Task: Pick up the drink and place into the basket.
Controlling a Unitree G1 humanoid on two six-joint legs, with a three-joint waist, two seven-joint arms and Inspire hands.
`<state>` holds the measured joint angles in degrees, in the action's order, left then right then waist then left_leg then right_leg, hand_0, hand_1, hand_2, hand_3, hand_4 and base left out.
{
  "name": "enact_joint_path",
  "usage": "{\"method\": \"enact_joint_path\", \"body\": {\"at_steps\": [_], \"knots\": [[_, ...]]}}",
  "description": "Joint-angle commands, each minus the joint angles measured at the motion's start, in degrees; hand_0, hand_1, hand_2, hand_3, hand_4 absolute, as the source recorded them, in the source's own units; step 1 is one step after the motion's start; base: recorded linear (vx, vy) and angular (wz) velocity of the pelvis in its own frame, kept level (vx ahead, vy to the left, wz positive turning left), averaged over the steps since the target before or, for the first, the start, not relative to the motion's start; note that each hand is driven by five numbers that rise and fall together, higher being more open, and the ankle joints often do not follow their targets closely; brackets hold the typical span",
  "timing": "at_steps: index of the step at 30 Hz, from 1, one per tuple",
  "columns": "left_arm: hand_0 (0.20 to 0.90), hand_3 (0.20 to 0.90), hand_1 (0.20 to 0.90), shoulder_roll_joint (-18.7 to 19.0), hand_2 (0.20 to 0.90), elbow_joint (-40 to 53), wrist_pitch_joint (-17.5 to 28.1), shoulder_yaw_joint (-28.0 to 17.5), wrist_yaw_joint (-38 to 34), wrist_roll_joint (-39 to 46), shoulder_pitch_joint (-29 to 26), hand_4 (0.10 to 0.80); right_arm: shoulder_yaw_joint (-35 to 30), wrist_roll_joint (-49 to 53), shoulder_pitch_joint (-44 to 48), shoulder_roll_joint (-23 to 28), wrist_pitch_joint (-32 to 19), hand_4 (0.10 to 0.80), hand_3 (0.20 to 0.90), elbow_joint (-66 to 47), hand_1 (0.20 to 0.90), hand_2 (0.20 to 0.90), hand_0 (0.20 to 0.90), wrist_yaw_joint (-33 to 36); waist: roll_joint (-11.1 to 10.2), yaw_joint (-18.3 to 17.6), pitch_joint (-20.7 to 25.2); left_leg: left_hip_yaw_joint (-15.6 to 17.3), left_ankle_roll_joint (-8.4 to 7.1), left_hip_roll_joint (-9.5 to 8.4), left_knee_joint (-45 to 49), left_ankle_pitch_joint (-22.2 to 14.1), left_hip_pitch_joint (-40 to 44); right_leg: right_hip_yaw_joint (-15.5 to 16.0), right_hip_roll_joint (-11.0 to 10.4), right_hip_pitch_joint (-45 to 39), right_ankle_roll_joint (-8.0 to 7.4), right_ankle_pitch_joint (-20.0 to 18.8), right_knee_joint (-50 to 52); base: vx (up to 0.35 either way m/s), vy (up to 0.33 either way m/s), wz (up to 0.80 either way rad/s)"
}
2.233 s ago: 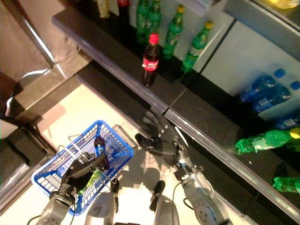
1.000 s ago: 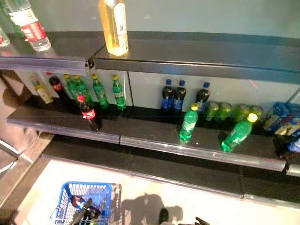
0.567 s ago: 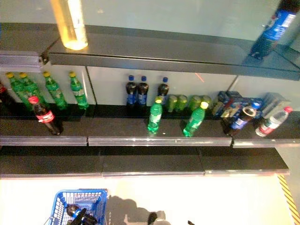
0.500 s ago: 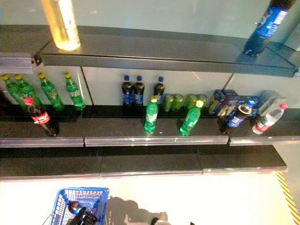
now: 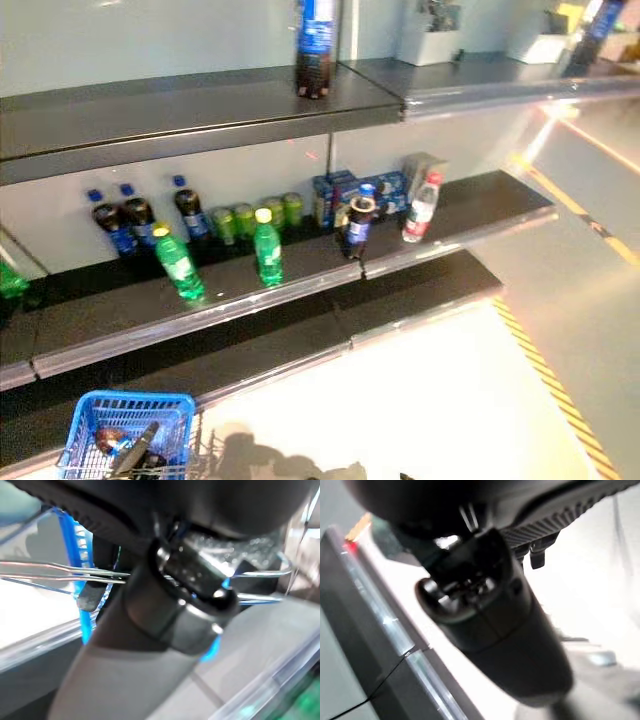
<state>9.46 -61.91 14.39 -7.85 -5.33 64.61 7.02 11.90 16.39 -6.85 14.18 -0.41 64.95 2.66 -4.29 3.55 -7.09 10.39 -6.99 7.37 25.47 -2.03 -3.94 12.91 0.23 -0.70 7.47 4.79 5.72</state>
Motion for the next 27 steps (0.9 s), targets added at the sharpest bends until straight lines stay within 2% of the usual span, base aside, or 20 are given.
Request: {"method": "enact_joint_path", "body": {"at_steps": [1,3,4,7,8,10,11,12,13,14,16,18,19,20,21,22,24,25,26,27], "knots": [[0.3,0.2,0.3,-1.11,0.3,4.16,4.77,1.67,4.54,-0.84,2.57,0.1,0.58,0.87,3.87,0.88,-2.95,0.8,0.9,0.1,0.9,0.9,0.9,-1.23,1.33,3.18,-3.22,-3.08,6.38,-10.43,-8.53,-1.25,1.06,1.48,-3.95,-3.97,-10.49,-5.08,-4.32,0.327,-0.15,-0.75],[0.3,0.2,0.3,-1.23,0.3,3.49,5.23,1.45,4.76,-0.32,2.8,0.1,0.91,1.09,4.29,0.79,-2.92,0.8,0.9,0.25,0.9,0.9,0.9,-0.8,1.8,3.72,-3.09,-4.75,6.49,-11.86,-11.88,-0.81,1.39,1.07,-3.13,-3.92,-10.64,-4.82,-4.14,0.267,-0.106,-0.78],[0.3,0.2,0.3,-1.29,0.3,2.39,5.86,0.94,5.15,1.07,3.0,0.1,1.42,1.48,4.92,0.62,-3.05,0.8,0.9,0.33,0.9,0.9,0.9,-0.13,2.83,4.64,-2.98,-6.62,6.31,-13.37,-17.23,0.59,1.74,0.68,-1.57,-4.23,-10.78,-4.09,-3.74,0.233,-0.088,-0.7],[0.3,0.2,0.3,-1.17,0.3,1.02,6.23,-0.02,6.24,2.32,2.68,0.1,1.79,1.43,5.47,0.29,-3.57,0.8,0.9,-0.38,0.9,0.9,0.9,0.49,3.81,5.8,-3.22,-4.59,5.45,-14.1,-20.52,3.83,-0.03,1.34,0.25,-5.67,-10.54,-1.92,-2.53,0.365,-0.153,-0.3],[0.3,0.2,0.3,-1.04,0.3,0.18,6.53,-0.57,7.03,2.63,2.57,0.1,2.38,1.38,5.71,0.03,-3.44,0.8,0.9,-2.0,0.9,0.9,0.9,0.99,3.94,6.66,-3.31,-2.79,5.35,-14.02,-18.13,5.09,-2.79,2.57,1.53,-6.06,-9.75,0.31,0.76,0.255,-0.122,-0.11],[0.3,0.2,0.3,-0.86,0.3,0.09,6.65,-1.11,6.33,2.77,2.62,0.1,3.16,2.14,6.52,-0.75,-2.99,0.8,0.9,-2.11,0.9,0.9,0.9,2.04,3.56,7.05,-2.73,-3.3,6.32,-14.63,-17.55,3.09,-1.89,3.4,2.39,-5.63,-9.53,2.11,4.12,0.285,-0.114,-0.25],[0.3,0.2,0.3,-0.78,0.3,0.02,6.69,-1.42,6.0,2.81,2.56,0.1,3.45,2.58,6.81,-1.11,-2.62,0.8,0.9,-2.09,0.9,0.9,0.9,2.54,3.37,7.2,-2.62,-3.71,6.72,-15.19,-17.69,2.62,-1.3,3.62,2.57,-5.63,-9.93,2.06,6.11,0.423,-0.153,-0.2],[0.3,0.2,0.3,-0.43,0.3,-0.22,6.83,-3.1,5.92,1.53,2.04,0.1,3.6,2.12,7.4,-2.19,-2.62,0.8,0.9,-1.56,0.9,0.9,0.9,2.54,3.01,7.16,-2.17,-3.37,9.29,-15.35,-18.36,0.94,1.04,3.81,2.84,-3.41,-13.05,-2.71,19.04,0.393,-0.159,-0.08],[0.3,0.2,0.3,0.14,0.3,-0.28,6.91,-3.21,6.38,0.5,1.97,0.1,3.64,1.18,7.43,-2.42,-3.77,0.8,0.9,-1.04,0.9,0.9,0.9,1.7,3.15,6.89,-1.95,-4.0,9.98,-14.93,-18.92,0.53,2.21,3.09,2.99,-1.53,-14.48,-5.08,24.86,0.409,-0.214,-0.08],[0.3,0.2,0.3,0.69,0.3,-0.11,6.79,-3.1,6.88,-1.31,1.83,0.1,3.88,0.36,7.37,-2.53,-4.81,0.8,0.9,-0.68,0.9,0.9,0.9,1.04,3.61,6.56,-1.62,-4.89,10.14,-14.0,-19.17,0.33,3.03,2.17,3.35,0.52,-15.48,-7.25,28.96,0.281,-0.255,-0.08],[0.3,0.2,0.3,1.56,0.3,0.81,7.16,-1.54,6.26,-1.36,1.06,0.1,4.44,0.29,7.39,-2.48,-5.09,0.8,0.9,-0.9,0.9,0.9,0.9,0.92,3.78,5.95,-1.38,-5.5,9.7,-12.76,-18.15,-0.31,3.77,1.58,0.47,2.16,-15.46,-6.57,27.86,0.248,-0.328,0.2],[0.3,0.2,0.3,1.73,0.3,2.0,6.86,-0.79,5.34,-1.19,0.13,0.1,4.48,0.11,7.57,-2.28,-5.52,0.8,0.9,-1.2,0.9,0.9,0.9,0.91,3.84,5.88,-1.73,-7.27,8.99,-12.28,-16.22,-1.07,3.53,0.57,-5.26,0.99,-14.92,-5.56,20.11,0.207,-0.448,0.39],[0.3,0.2,0.3,2.3,0.3,3.1,5.6,0.62,4.38,-0.43,-1.74,0.1,4.7,-0.4,8.34,-1.73,-5.82,0.8,0.9,-1.97,0.9,0.9,0.9,1.6,4.39,5.06,-1.77,-9.32,7.88,-11.11,-14.86,-1.77,2.74,-3.02,-10.41,0.93,-14.43,-5.98,8.77,0.174,-0.478,0.29],[0.3,0.2,0.3,2.39,0.3,3.19,5.41,0.83,4.31,-0.29,-2.07,0.1,4.73,-0.43,8.45,-1.65,-5.85,0.8,0.9,-2.1,0.9,0.9,0.9,1.74,4.51,4.8,-1.85,-9.71,7.74,-10.95,-14.61,-2.04,2.71,-3.68,-11.12,0.85,-14.47,-6.24,7.37,0.186,-0.603,0.49],[0.3,0.2,0.3,3.03,0.3,3.71,4.36,2.0,3.64,0.72,-3.87,0.1,4.99,-0.1,9.14,-1.34,-5.63,0.8,0.9,-2.72,0.9,0.9,0.9,2.59,4.75,3.65,-1.98,-11.4,7.02,-9.96,-13.86,-3.21,2.45,-8.29,-14.74,2.38,-15.14,-8.78,2.65,0.132,-0.468,0.55],[0.3,0.2,0.3,3.24,0.3,4.17,4.18,2.53,3.14,2.21,-4.64,0.1,5.45,-0.37,9.76,-1.25,-5.04,0.8,0.9,-3.1,0.9,0.9,0.9,2.74,4.84,2.96,-2.28,-12.42,6.53,-8.99,-13.38,-4.17,2.87,-10.51,-16.46,3.52,-15.86,-10.85,2.04,0.162,-0.609,0.93],[0.3,0.2,0.3,3.53,0.3,7.0,3.77,3.39,1.25,4.65,-4.84,0.1,7.16,-0.76,10.61,-0.88,-3.03,0.8,0.9,-5.08,0.9,0.9,0.9,2.59,5.38,2.72,-2.52,-13.38,5.26,-4.62,-13.39,-4.39,3.29,-9.71,-14.34,2.3,-15.55,-4.56,3.46,0.144,-0.598,1.06],[0.3,0.2,0.3,3.12,0.3,8.25,4.38,3.04,0.46,5.34,-4.15,0.1,8.28,-1.51,10.57,-0.75,-0.65,0.8,0.9,-7.26,0.9,0.9,0.9,2.28,4.76,3.49,-2.52,-12.94,3.99,-2.67,-12.27,-3.3,2.56,-7.0,-13.43,1.29,-14.83,-3.7,3.3,0.105,-0.498,0.78],[0.3,0.2,0.3,2.82,0.3,8.68,4.48,2.77,0.33,5.4,-3.81,0.1,8.5,-1.75,10.43,-0.67,0.06,0.8,0.9,-8.19,0.9,0.9,0.9,2.34,4.68,3.62,-2.54,-12.94,3.61,-2.13,-11.88,-2.72,2.27,-6.44,-13.15,1.13,-14.78,-3.59,3.34,0.083,-0.707,0.94],[0.3,0.2,0.3,2.15,0.3,9.06,4.66,2.62,2.07,5.54,-2.88,0.1,10.37,-1.87,10.01,0.04,0.26,0.8,0.9,-10.39,0.9,0.9,0.9,1.48,3.62,4.77,-3.05,-12.13,2.13,1.16,-11.27,1.16,-0.41,-4.51,-10.36,0.45,-13.0,-2.86,2.31,0.014,-0.753,0.81]]}}
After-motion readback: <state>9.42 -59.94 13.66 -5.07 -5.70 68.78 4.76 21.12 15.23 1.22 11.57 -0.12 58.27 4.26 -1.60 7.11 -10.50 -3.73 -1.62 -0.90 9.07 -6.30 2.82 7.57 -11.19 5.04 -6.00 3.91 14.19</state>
